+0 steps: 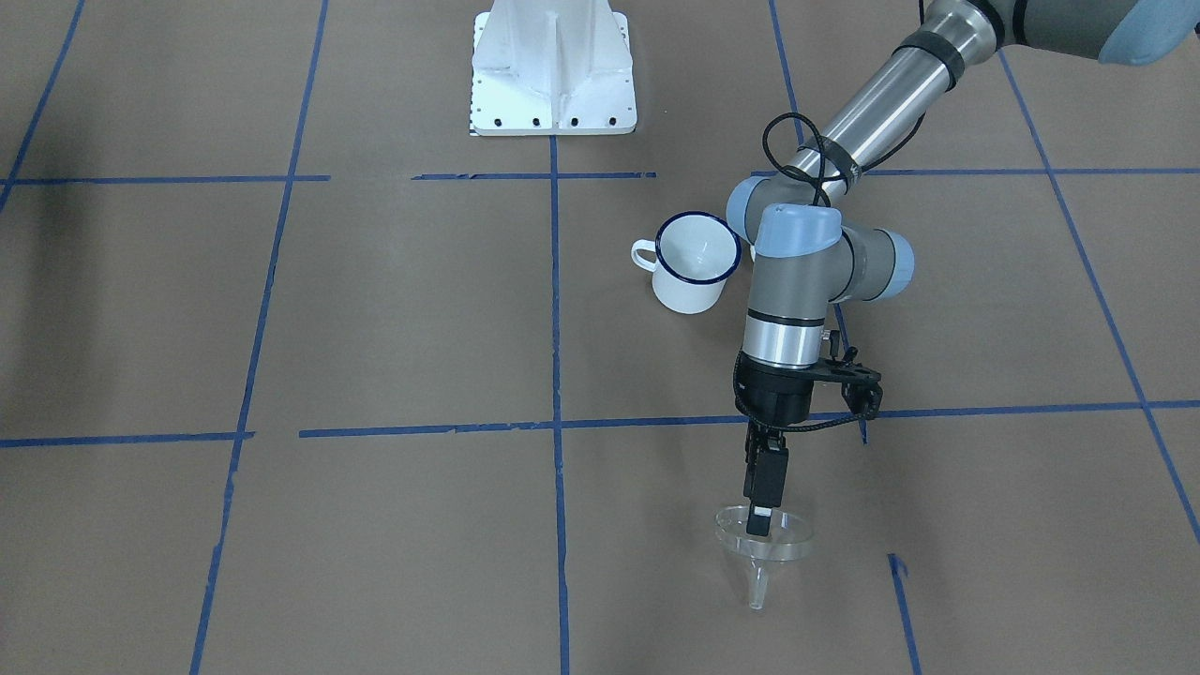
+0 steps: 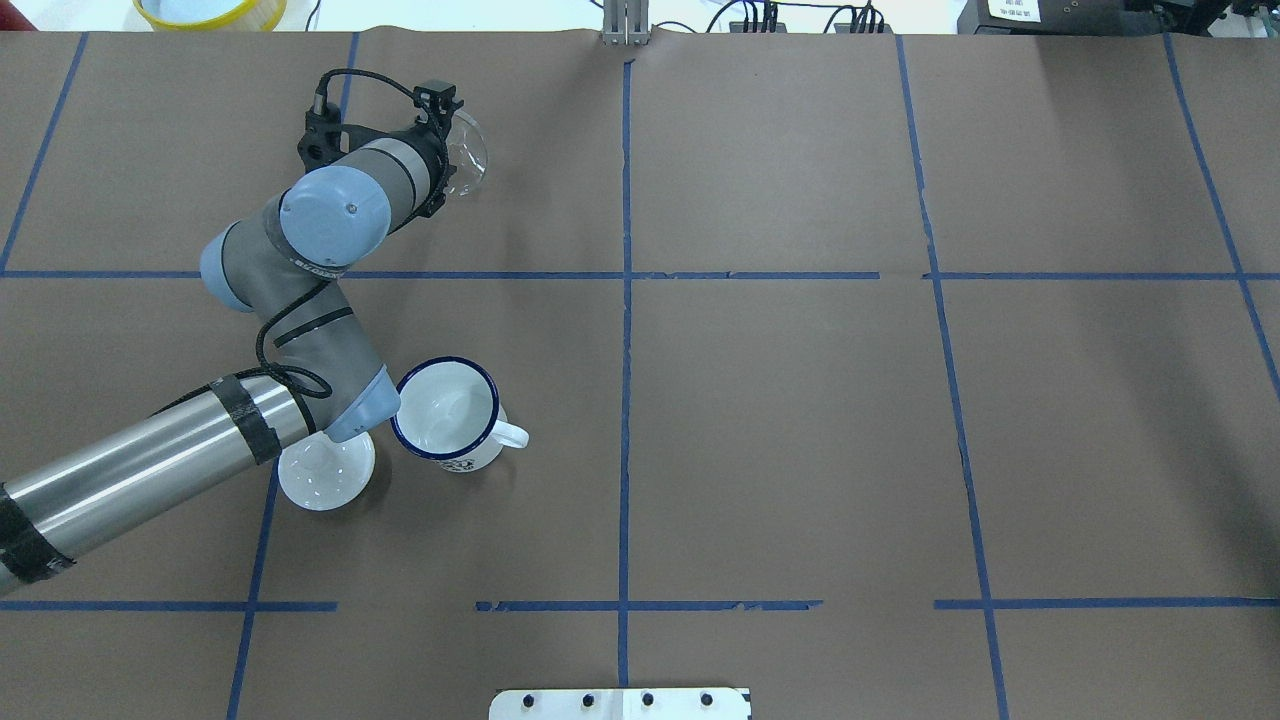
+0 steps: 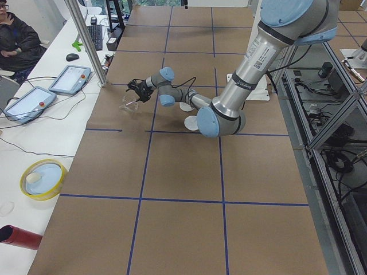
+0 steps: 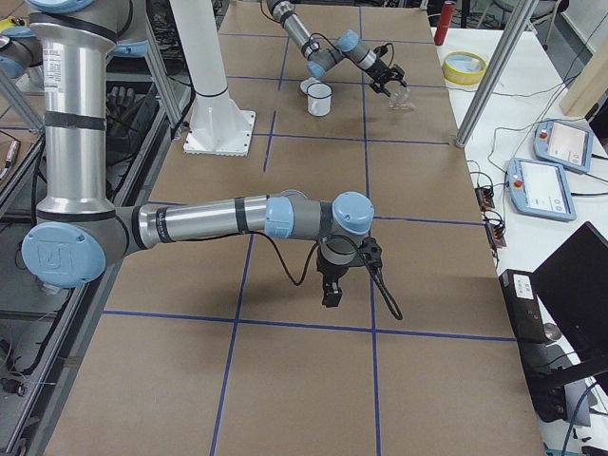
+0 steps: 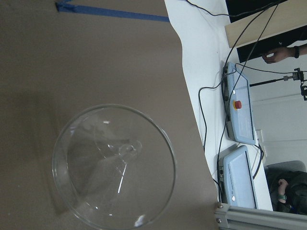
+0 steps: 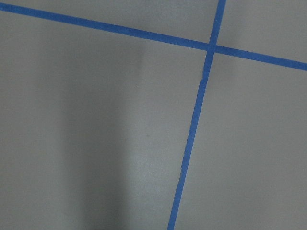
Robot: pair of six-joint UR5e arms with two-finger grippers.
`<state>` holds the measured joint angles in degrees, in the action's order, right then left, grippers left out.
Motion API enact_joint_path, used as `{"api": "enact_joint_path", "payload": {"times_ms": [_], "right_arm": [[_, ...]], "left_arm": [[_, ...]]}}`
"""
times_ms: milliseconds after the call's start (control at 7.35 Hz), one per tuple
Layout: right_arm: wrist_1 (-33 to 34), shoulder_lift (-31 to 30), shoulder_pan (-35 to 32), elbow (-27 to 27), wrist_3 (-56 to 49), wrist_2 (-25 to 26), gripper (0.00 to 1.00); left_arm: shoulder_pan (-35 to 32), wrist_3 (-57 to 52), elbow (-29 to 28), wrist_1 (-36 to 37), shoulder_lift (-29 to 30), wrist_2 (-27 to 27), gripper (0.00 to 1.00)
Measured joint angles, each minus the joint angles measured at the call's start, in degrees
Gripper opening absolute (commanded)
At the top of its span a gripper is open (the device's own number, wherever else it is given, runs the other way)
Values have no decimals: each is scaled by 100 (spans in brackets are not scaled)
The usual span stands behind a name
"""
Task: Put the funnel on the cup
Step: 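Reach the left gripper to the glass funnel and grasp its rim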
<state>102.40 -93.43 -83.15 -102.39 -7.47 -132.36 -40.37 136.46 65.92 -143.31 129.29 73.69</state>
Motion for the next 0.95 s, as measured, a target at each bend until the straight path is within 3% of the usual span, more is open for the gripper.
{"api": "enact_joint_path", "payload": {"times_ms": [136, 272, 408, 544, 952], "right_arm": [[-1, 0, 0, 0, 0, 0, 100], [-1, 0, 0, 0, 0, 0, 100], [-1, 0, 0, 0, 0, 0, 100], [-1, 0, 0, 0, 0, 0, 100], [-1, 0, 0, 0, 0, 0, 100]], "left_arm": [[-55, 8, -196, -171, 50, 2, 68], [-104, 10, -386, -320, 118, 6, 54], [-136, 11, -525, -416, 182, 15, 12], [-148, 1, -584, -457, 217, 29, 0], [-178, -120, -614, -684, 236, 65, 0]]}}
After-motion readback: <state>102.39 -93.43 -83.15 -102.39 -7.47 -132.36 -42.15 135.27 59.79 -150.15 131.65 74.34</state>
